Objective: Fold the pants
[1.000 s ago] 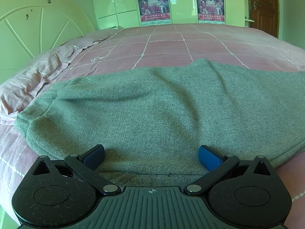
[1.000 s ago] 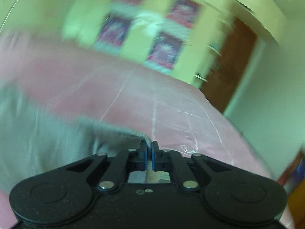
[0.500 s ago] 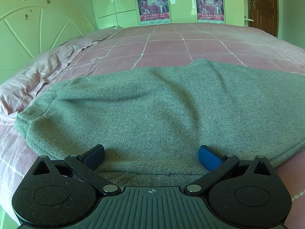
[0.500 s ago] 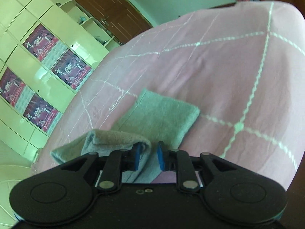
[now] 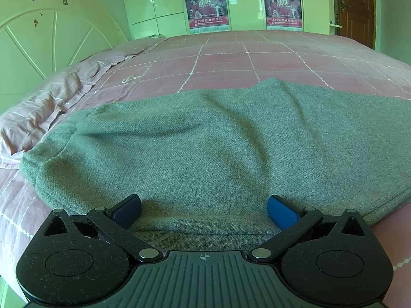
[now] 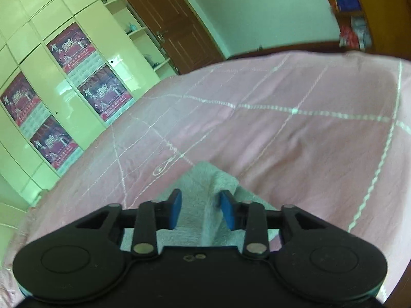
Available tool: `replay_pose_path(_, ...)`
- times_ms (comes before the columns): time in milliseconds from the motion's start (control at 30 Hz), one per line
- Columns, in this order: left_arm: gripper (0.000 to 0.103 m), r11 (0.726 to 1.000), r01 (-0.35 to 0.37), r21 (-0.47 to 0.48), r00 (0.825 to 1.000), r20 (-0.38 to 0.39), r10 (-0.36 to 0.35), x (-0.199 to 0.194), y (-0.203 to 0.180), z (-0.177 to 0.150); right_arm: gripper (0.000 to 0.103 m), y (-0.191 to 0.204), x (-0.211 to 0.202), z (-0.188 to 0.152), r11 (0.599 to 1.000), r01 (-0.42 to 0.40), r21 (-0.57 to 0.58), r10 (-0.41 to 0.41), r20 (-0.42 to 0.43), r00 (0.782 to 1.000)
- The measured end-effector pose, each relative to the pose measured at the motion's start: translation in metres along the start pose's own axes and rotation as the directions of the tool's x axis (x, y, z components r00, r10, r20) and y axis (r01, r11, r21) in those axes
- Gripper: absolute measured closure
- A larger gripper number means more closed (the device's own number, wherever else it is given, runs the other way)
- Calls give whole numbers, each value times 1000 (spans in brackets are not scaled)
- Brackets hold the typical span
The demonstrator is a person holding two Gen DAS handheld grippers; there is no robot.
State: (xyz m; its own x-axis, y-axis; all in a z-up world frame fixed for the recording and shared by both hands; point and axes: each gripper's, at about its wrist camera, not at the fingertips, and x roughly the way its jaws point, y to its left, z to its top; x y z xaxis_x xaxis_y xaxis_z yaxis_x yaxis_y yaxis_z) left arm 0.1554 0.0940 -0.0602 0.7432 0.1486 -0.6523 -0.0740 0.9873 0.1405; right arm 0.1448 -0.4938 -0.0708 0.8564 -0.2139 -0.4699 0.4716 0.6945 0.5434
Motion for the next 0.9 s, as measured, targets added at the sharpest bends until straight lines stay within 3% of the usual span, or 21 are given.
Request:
replay_pose_path(100, 0, 1000, -1, 0, 1000, 0, 1, 0, 0, 0, 70, -7, -6, -2, 999, 24, 49, -24, -3, 1000)
replay_pose_path(300, 0, 1000, 0, 2, 1000, -1, 0, 0, 0, 0, 74, -27, 1, -16, 990, 35, 138, -26, -70, 997)
replay_pose_path(333, 0, 1000, 1, 3, 1000, -3, -1, 0, 0, 1, 76, -28, 3, -16, 989, 32, 145, -22, -72, 997)
replay_pose_path(367, 0, 1000, 2, 3, 1000, -4, -2, 0, 0, 1, 96, -27, 4, -15, 989, 32, 143, -20, -83, 996)
replay_pose_path(400, 0, 1000, 3, 3, 1000, -6, -3, 0, 0, 1, 103, -25, 6, -14, 990, 26, 136, -13, -98, 995)
replay_pose_path(633, 0, 999, 32, 8, 999, -30, -32, 1, 5, 6, 103, -2, -33, 2, 992, -79, 95, 80, -1, 997)
replay_pose_path(700, 0, 999, 44, 16, 999, -34, -43, 1, 7, 6, 103, -9, -39, 0, 988, -82, 129, 85, -17, 996)
replay_pose_path(833, 0, 999, 44, 21, 999, -29, -44, 2, 7, 5, 103, -38, -21, -17, 980, -4, 200, 25, -102, 994)
replay_pose_path(900, 0, 999, 45, 21, 999, -28, -44, 2, 7, 5, 103, -47, -19, -23, 965, -16, 261, 44, -101, 994)
